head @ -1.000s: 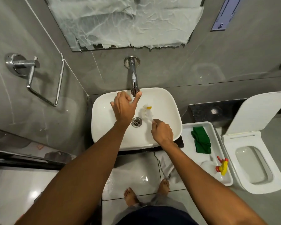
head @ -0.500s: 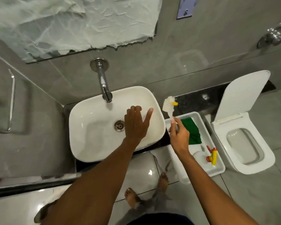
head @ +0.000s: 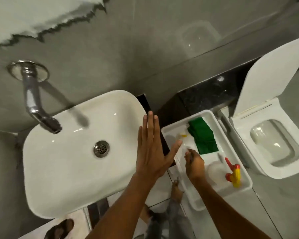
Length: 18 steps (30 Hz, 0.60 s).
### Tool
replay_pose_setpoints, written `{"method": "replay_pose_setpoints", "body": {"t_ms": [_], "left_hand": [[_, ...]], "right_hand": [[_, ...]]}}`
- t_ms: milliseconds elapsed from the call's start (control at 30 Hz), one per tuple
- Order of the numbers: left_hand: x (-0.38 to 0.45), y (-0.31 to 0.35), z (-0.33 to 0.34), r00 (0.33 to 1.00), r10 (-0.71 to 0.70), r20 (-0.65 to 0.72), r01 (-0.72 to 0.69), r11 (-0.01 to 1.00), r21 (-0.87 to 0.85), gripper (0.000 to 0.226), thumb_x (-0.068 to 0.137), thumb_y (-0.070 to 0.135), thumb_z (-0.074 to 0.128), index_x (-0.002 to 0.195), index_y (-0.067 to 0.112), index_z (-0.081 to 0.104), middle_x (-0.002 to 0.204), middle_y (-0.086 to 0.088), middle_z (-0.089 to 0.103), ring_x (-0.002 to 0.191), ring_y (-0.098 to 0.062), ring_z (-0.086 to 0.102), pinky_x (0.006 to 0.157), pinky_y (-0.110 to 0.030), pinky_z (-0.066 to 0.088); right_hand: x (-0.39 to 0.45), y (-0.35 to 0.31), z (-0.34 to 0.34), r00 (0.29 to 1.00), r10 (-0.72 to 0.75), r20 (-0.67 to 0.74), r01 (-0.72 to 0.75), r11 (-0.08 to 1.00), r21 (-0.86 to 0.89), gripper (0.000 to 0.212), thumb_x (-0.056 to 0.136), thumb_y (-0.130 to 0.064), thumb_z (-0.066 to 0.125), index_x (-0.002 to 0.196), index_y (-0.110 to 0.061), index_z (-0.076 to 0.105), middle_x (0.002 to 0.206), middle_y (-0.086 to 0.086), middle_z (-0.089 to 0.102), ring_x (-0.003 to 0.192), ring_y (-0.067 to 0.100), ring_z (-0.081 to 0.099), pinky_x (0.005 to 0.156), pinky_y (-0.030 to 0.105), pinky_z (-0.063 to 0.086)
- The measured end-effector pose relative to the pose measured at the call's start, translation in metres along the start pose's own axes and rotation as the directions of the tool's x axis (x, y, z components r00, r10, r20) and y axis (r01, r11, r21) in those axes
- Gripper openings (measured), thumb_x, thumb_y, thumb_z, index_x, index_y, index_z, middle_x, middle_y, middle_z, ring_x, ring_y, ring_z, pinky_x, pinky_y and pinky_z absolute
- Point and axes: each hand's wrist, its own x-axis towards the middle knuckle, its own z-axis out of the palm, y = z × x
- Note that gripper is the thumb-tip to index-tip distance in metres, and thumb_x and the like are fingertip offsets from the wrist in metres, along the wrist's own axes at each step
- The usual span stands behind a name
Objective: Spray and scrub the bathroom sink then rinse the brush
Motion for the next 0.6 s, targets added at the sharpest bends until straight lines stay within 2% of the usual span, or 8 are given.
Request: {"method": "replay_pose_setpoints", "body": {"t_ms": [67, 167, 267, 467, 600], "left_hand": [[0.003, -0.002, 0.004, 1.000, -0.006, -0.017, 0.006, 0.999, 0.045, 0.100, 0.104, 0.071, 0.047, 0.172, 0.011, 0.007, 0.183, -0.005, -0.006, 0.170, -0.021, -0.007, 0.136, -0.051, 0.015], [0.007, -0.003, 0.009, 0.999, -0.038, -0.009, 0.039, 0.996, 0.079, 0.097, 0.105, 0.075, 0.039, 0.173, 0.018, 0.002, 0.182, 0.001, -0.010, 0.169, -0.020, -0.009, 0.136, -0.054, 0.017], [0.005, -0.003, 0.010, 0.998, -0.063, 0.026, 0.061, 0.996, 0.071, 0.093, 0.105, 0.075, 0.036, 0.173, 0.023, 0.000, 0.182, 0.005, -0.014, 0.169, -0.019, -0.013, 0.136, -0.056, 0.014], [0.008, 0.001, 0.005, 0.997, -0.057, 0.049, 0.056, 0.998, 0.029, 0.083, 0.107, 0.069, 0.031, 0.173, 0.024, 0.009, 0.182, 0.002, -0.011, 0.169, -0.021, -0.013, 0.133, -0.061, 0.019], [0.007, 0.001, 0.003, 0.997, -0.061, 0.047, 0.060, 0.998, 0.005, 0.076, 0.110, 0.062, 0.035, 0.173, 0.027, 0.010, 0.182, 0.003, -0.012, 0.169, -0.021, -0.014, 0.134, -0.060, 0.019]], "right_hand": [[0.008, 0.012, 0.013, 1.000, -0.006, 0.026, 0.006, 1.000, -0.012, 0.031, 0.112, -0.011, 0.048, 0.132, 0.004, 0.066, 0.123, 0.023, 0.072, 0.113, 0.039, 0.068, 0.102, 0.053, 0.052], [0.018, 0.024, 0.026, 0.999, 0.019, 0.038, -0.019, 1.000, -0.007, 0.031, 0.112, -0.017, 0.050, 0.134, -0.001, 0.065, 0.128, 0.018, 0.071, 0.117, 0.033, 0.068, 0.104, 0.050, 0.054], [0.022, 0.034, 0.032, 0.999, 0.005, 0.042, -0.004, 1.000, -0.012, 0.028, 0.111, -0.017, 0.053, 0.131, -0.002, 0.067, 0.124, 0.015, 0.073, 0.113, 0.032, 0.070, 0.101, 0.048, 0.057], [0.026, 0.032, 0.036, 1.000, -0.002, 0.018, 0.003, 1.000, -0.018, 0.027, 0.106, -0.014, 0.061, 0.129, -0.001, 0.069, 0.119, 0.015, 0.073, 0.111, 0.032, 0.070, 0.099, 0.049, 0.056], [0.020, 0.030, 0.039, 1.000, -0.031, 0.006, 0.031, 0.998, -0.046, 0.035, 0.104, -0.012, 0.065, 0.136, 0.001, 0.064, 0.130, 0.020, 0.066, 0.119, 0.034, 0.065, 0.103, 0.050, 0.054]]}}
